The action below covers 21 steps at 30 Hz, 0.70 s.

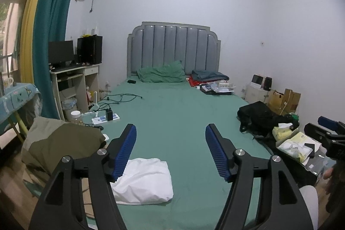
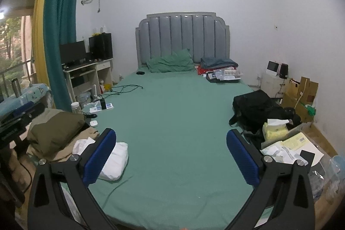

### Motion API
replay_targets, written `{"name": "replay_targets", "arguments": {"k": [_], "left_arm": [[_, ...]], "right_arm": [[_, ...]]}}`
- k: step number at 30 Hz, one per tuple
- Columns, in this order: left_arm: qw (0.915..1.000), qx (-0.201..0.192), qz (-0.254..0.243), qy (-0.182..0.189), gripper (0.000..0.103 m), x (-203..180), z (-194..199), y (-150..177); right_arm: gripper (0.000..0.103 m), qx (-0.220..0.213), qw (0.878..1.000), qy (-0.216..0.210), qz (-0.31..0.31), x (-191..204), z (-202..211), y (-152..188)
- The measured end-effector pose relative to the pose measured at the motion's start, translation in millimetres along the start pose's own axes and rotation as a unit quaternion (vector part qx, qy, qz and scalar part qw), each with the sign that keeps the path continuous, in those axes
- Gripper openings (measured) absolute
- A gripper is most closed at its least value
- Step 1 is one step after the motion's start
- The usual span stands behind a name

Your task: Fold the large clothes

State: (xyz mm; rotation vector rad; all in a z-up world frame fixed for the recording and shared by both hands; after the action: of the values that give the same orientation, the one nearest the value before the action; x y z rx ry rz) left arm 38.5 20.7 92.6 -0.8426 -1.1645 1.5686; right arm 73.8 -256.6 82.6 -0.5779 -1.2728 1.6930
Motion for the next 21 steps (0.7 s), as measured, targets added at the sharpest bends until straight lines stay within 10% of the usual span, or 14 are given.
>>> {"name": "replay_targets", "arguments": {"k": [21], "left_arm": [[0.9991,0.040,0.010,0.004,0.070,15.2,-26.6,25.5]], "right_arm": [[0.101,0.025,1.000,-0.016,-0.002,11.9,-35.3,19.7]]}}
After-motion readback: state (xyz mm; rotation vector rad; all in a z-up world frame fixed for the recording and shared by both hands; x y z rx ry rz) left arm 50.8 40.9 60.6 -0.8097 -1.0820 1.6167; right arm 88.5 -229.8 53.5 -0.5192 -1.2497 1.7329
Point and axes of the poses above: each gripper's, at about its wrist camera, not at the fingertips, and z roughly against the way its jaws point, x to its left, y to its underside, the point moved 8 cm from there along -z, roughly the way its jaws point, and after that the axes turned 15 degrees about -y, right-handed, at the moved point
